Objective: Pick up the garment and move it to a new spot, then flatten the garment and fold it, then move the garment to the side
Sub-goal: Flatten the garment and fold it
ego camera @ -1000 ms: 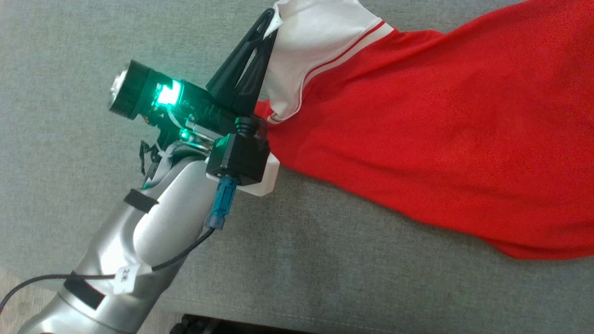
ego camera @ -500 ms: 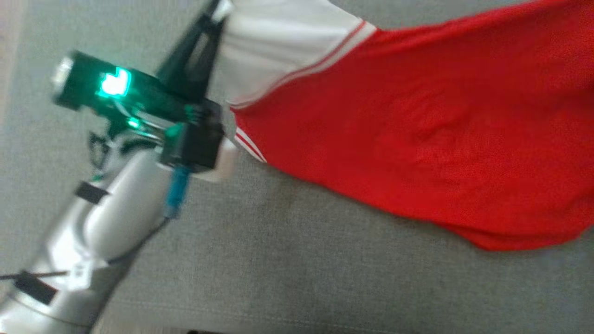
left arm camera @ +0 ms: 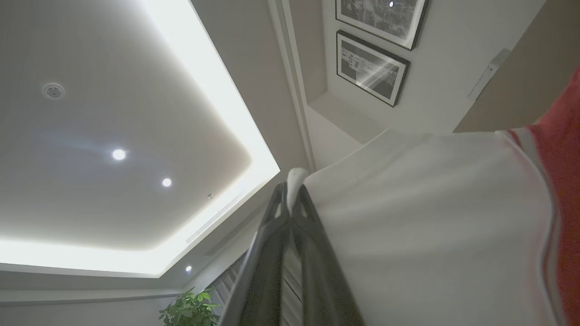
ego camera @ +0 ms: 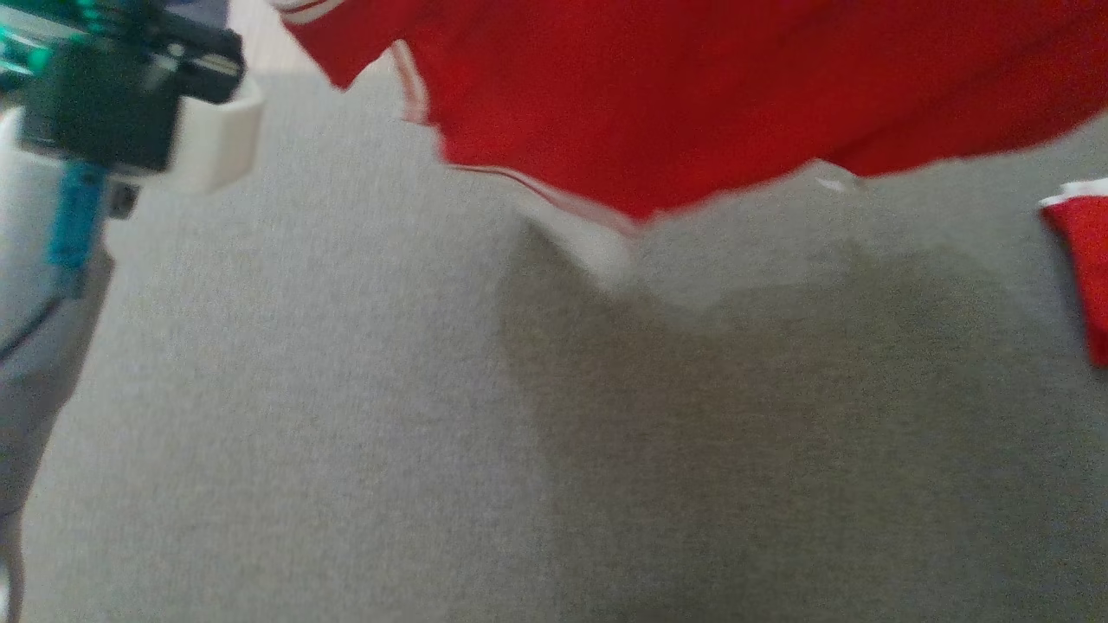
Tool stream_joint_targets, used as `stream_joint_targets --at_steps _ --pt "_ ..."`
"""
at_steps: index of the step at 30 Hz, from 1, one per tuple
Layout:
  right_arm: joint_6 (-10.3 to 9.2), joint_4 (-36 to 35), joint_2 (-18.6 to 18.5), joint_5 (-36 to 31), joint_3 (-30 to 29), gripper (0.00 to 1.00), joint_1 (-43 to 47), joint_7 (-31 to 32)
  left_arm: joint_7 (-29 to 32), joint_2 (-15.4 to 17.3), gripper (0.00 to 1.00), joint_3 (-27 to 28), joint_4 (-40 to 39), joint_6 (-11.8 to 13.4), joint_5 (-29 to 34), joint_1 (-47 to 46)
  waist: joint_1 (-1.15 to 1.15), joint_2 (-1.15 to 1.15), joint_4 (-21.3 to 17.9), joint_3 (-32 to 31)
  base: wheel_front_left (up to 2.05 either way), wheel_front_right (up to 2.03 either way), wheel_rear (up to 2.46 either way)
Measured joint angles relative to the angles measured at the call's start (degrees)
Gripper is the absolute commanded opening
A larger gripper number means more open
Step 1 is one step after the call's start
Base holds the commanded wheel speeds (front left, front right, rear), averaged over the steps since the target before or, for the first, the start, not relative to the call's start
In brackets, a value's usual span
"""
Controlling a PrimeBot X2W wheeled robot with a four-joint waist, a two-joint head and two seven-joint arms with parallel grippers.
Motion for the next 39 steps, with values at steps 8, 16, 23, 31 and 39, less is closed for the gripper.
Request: stream_joint_targets --at_steps 8,16,23,31,39 --pt "0.0 -10.48 0.01 -1.02 -6.79 0.0 9.48 -0.02 -0.18 2.57 0.0 3.68 -6.88 -1.07 -3.94 -0.6 0.0 0.0 -3.8 -6.77 0.0 0.0 0.0" --pt "0.0 -12.44 1.24 -0.93 -5.98 0.0 7.71 1.66 -0.14 2.13 0.0 3.92 -5.64 -3.48 -7.25 -5.76 0.02 0.0 -5.15 -6.0 0.0 0.0 0.0" --pt "0.0 -6.98 2.4 -0.34 -1.75 0.0 1.75 4.35 0.38 0.78 0.0 0.05 5.0 -7.49 -6.42 -9.75 0.04 0.0 -4.07 0.52 0.0 0.0 0.0" --pt "0.0 0.8 4.34 -1.42 0.88 0.0 -5.83 2.14 0.0 -4.27 0.0 -2.78 13.25 -6.68 -2.99 -18.59 0.05 0.0 -2.47 9.69 0.0 0.0 0.0" --pt "0.0 0.15 4.56 -8.73 -4.71 0.0 -14.61 -0.02 -0.18 -3.07 0.0 -4.25 6.1 -4.64 -0.73 -27.07 0.03 0.0 -1.16 16.82 0.0 0.0 0.0"
